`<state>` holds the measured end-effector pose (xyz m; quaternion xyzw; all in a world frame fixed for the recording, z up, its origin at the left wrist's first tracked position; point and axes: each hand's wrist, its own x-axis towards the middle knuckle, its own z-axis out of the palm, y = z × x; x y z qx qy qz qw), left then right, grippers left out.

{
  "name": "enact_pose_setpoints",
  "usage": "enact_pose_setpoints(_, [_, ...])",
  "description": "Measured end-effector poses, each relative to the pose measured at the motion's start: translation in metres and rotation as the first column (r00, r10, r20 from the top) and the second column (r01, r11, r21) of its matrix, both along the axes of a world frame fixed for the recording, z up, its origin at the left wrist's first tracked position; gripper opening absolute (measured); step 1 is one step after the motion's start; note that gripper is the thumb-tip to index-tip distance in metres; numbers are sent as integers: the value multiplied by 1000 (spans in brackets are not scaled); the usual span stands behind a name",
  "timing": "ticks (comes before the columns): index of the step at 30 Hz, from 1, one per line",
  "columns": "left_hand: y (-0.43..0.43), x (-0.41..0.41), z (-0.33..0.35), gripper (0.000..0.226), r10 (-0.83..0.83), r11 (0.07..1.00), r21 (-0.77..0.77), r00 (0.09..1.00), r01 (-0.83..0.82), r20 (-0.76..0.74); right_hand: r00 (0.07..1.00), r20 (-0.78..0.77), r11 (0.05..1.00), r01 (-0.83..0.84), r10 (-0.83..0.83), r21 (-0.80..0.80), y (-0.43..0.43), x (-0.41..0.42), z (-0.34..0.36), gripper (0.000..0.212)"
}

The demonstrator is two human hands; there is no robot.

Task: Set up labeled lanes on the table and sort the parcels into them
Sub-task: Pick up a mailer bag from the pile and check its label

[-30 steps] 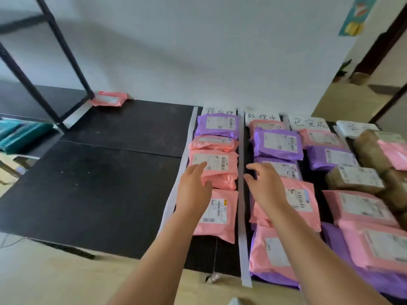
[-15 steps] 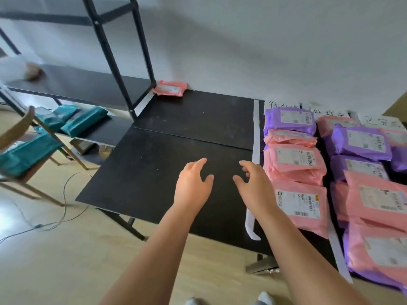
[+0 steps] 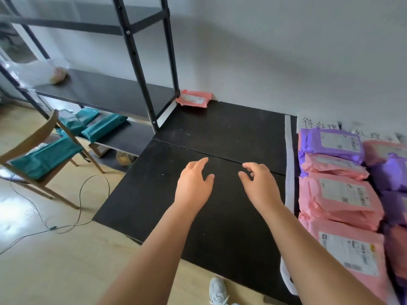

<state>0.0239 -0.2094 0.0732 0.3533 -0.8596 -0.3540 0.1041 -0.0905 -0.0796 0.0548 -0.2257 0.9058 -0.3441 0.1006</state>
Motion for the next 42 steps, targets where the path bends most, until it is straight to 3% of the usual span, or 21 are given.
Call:
enact_pose_setpoints(14, [-130,-79,-17,51,2,1000,17,1000,-2,10,995,-88,998,-44,48,51,-128,-83,1,32])
enact_pose_setpoints(19, [-200,-111,-21,51,-79,997,7,996,78,38,991,-129,994,-8,22,110,-192,-103,2,32])
enact_pose_setpoints(27, [-307,-164,-39,51,-241,957,-134,962,257,125,988,-141,961,-15,56,277,-288,-133,-24,33])
enact_pose_setpoints(32, [-341,-206,-63,50,-305,933,-131,929,336,208,979,-189,932,-1,75,363,-314,-170,-46,32])
enact_pose_setpoints(42, [-382,-277,-105,49,-275,940,-125,919,319,281,970,-219,899,-2,109,437,-385,-273,-93,34])
